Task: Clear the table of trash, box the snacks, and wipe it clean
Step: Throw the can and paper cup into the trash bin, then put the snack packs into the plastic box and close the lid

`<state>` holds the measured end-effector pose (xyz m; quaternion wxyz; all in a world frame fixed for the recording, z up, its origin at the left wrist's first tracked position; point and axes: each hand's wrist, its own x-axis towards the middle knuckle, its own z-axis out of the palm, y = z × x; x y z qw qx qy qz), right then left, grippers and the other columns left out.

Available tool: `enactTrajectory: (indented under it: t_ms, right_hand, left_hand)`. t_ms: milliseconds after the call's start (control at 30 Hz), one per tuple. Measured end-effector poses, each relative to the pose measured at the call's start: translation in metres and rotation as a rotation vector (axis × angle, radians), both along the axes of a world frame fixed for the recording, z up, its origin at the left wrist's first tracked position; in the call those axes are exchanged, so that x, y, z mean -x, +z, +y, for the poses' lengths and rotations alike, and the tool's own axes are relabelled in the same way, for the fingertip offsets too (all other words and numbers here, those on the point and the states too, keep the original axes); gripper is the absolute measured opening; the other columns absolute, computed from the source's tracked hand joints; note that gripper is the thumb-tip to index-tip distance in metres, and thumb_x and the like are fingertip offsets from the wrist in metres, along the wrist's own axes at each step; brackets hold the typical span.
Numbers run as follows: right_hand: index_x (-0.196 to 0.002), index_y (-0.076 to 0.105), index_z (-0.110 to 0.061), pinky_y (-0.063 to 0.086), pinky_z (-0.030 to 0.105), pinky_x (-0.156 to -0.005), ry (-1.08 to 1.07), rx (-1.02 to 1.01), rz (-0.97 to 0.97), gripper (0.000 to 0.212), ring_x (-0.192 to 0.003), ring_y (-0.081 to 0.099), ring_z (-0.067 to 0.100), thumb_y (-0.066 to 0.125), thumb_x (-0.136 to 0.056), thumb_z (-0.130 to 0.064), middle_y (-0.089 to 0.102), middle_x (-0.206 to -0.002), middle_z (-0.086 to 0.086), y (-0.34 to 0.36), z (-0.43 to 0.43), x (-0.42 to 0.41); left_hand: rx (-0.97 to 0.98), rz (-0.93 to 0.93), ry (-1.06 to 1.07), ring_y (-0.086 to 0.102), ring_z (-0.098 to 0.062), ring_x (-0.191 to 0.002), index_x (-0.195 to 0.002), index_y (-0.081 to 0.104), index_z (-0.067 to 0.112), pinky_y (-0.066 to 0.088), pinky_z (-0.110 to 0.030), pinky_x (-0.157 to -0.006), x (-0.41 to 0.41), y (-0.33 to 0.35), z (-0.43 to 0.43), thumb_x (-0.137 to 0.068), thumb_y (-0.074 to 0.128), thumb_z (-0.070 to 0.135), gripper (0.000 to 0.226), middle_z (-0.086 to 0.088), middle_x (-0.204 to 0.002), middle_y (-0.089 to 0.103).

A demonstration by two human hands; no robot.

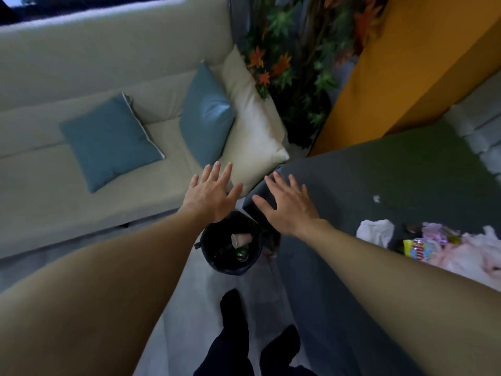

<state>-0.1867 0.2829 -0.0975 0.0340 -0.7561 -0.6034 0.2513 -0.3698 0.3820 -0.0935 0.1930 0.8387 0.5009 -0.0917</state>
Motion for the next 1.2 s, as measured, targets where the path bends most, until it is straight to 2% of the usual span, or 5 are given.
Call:
enactTrajectory:
  t_ms: [100, 233, 467, 933, 1200]
  right_hand:
    - [-0.156, 0.013, -0.031, 0.004, 0.059, -0.119, -0.043, -0.002, -0.022, 0.089, -0.151, 0.001, 0.033, 0.009, -0.083, -0.08, 0.004, -0.165, -0.007, 0.02, -0.021, -0.017]
    - [-0.156, 0.013, -0.032, 0.004, 0.06, -0.119, -0.111, -0.034, -0.049, 0.078, -0.151, 0.001, 0.033, 0.018, -0.091, -0.075, 0.005, -0.165, -0.007, 0.043, -0.057, -0.041]
    - [-0.156, 0.016, -0.032, 0.007, 0.06, -0.118, -0.245, -0.092, -0.061, 0.078, -0.151, 0.003, 0.032, 0.021, -0.091, -0.075, 0.007, -0.165, -0.007, 0.07, -0.125, -0.088]
    - [-0.154, 0.019, -0.035, 0.01, 0.059, -0.117, -0.595, -0.119, -0.091, 0.076, -0.151, 0.005, 0.028, 0.022, -0.09, -0.076, 0.008, -0.165, -0.009, 0.098, -0.26, -0.164]
    - [-0.152, 0.027, -0.031, 0.016, 0.056, -0.118, -0.751, -0.161, -0.167, 0.066, -0.149, 0.014, 0.027, 0.028, -0.096, -0.066, 0.017, -0.164, -0.007, 0.113, -0.329, -0.183]
  left_hand:
    - [-0.029, -0.031, -0.026, -0.003, -0.022, -0.154, -0.159, 0.001, 0.03, 0.004, -0.046, -0.124, -0.017, 0.022, -0.016, -0.1, 0.019, 0.062, 0.07, -0.003, -0.168, 0.0]
    - [-0.066, -0.041, -0.09, -0.004, -0.022, -0.154, -0.159, 0.001, 0.03, 0.004, -0.046, -0.124, -0.041, 0.046, -0.04, -0.1, 0.016, 0.062, 0.07, -0.003, -0.168, 0.0]
    - [-0.085, -0.069, -0.217, -0.005, -0.022, -0.154, -0.16, 0.0, 0.028, 0.004, -0.047, -0.124, -0.095, 0.077, -0.087, -0.099, 0.016, 0.064, 0.072, -0.004, -0.168, 0.0]
    - [-0.071, -0.1, -0.522, -0.001, -0.025, -0.154, -0.159, 0.002, 0.031, 0.007, -0.047, -0.123, -0.214, 0.103, -0.177, -0.099, 0.02, 0.065, 0.072, -0.003, -0.168, 0.002]
    - [-0.11, -0.086, -0.75, 0.002, -0.027, -0.154, -0.159, 0.002, 0.029, 0.012, -0.049, -0.123, -0.27, 0.114, -0.211, -0.099, 0.02, 0.063, 0.071, -0.006, -0.167, 0.005]
